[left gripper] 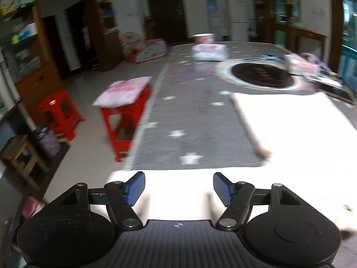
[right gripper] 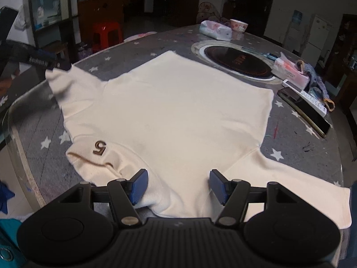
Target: Fold clothes
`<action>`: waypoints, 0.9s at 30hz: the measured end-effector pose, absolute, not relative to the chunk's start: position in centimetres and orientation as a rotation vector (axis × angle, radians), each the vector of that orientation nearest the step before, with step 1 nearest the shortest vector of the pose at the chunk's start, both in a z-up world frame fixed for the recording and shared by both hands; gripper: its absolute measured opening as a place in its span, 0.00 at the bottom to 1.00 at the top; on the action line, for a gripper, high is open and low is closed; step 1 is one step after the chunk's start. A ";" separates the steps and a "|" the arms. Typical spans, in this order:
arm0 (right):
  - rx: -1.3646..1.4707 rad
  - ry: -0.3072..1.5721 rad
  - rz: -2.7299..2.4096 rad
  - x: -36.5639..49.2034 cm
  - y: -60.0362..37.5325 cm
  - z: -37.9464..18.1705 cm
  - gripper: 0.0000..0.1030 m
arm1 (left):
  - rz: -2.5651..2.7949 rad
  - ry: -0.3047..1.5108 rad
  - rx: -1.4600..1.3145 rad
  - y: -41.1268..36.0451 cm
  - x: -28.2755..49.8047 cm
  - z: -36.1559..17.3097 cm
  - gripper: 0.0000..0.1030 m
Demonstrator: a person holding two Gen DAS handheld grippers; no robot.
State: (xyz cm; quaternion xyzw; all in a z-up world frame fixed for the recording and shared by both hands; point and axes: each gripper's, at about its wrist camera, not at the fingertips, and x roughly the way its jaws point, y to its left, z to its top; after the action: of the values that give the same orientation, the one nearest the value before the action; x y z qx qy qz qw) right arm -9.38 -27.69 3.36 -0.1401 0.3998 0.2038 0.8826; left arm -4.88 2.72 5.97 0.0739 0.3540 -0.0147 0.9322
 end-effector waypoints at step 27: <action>-0.301 0.847 0.379 -9.6 -28.6 3.1 0.61 | -0.283 0.765 0.166 -9.0 -6.3 3.9 0.73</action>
State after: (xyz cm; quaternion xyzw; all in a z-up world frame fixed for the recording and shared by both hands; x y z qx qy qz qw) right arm -9.60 -28.59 3.06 -0.1446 0.4070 0.1822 0.8833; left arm -6.33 -8.99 3.90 0.0808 0.3713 -0.1377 0.9147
